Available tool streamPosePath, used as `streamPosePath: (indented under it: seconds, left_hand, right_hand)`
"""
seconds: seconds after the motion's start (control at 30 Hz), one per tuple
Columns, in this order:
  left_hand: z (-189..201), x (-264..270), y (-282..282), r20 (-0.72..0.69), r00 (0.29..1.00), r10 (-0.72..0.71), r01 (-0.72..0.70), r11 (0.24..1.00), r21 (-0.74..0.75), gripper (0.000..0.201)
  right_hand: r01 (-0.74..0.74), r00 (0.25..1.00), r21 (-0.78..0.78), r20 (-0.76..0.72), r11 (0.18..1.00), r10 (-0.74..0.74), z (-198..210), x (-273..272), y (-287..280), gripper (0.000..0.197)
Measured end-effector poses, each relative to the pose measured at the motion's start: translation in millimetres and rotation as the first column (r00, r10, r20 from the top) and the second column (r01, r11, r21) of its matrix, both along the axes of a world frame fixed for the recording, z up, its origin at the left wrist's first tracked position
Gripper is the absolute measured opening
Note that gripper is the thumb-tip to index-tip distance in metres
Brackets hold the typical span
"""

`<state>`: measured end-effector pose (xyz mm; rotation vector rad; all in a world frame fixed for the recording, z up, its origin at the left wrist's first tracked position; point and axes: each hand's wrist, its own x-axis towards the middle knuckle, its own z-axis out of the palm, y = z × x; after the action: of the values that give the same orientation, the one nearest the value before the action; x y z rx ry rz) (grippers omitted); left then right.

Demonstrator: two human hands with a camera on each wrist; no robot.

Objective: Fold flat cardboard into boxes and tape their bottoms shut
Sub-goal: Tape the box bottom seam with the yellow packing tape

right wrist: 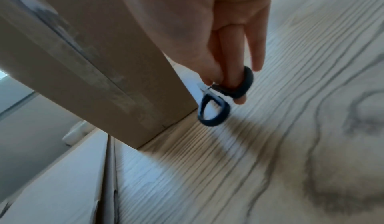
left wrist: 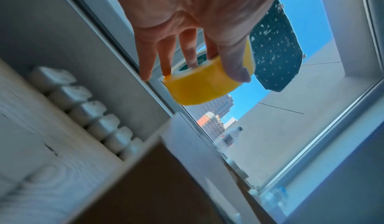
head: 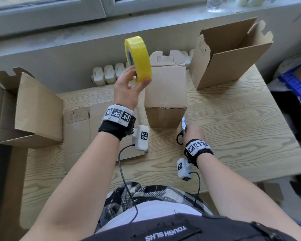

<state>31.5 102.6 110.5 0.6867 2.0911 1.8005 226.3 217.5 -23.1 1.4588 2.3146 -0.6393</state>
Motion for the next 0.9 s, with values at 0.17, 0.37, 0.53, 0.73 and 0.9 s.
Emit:
streamPosePath:
  seconds: [0.17,0.37,0.53,0.73,0.9]
  left_hand:
    - [-17,-18,-41,-0.262,0.964,0.043,-0.138,0.924,-0.357,0.036]
    - [-85,-10,-71,-0.237,0.945,-0.226,-0.098,0.495,-0.863,0.034]
    - [-123,13,-78,-0.040,0.958,-0.283,0.017,0.193,-0.981,0.031]
    - [-137,19,-85,-0.006,0.972,-0.236,0.046,0.215,-0.975,0.025]
    - [-97,0,-43,0.088,0.995,0.039,0.028,0.761,-0.648,0.042]
  right_hand:
    - [0.060,0.998,-0.101,-0.003,0.993,-0.061,-11,-2,-11,0.018]
    - [0.143,0.985,-0.191,-0.068,0.971,-0.159,-12,-12,-26,0.020]
    - [0.144,0.977,-0.175,-0.129,0.974,-0.168,-10,-18,-28,0.025]
    - [0.340,0.862,-0.194,-0.327,0.920,-0.387,13,-20,-12,0.028]
    - [0.479,0.654,-0.212,-0.561,0.852,-0.508,62,-35,6,0.030]
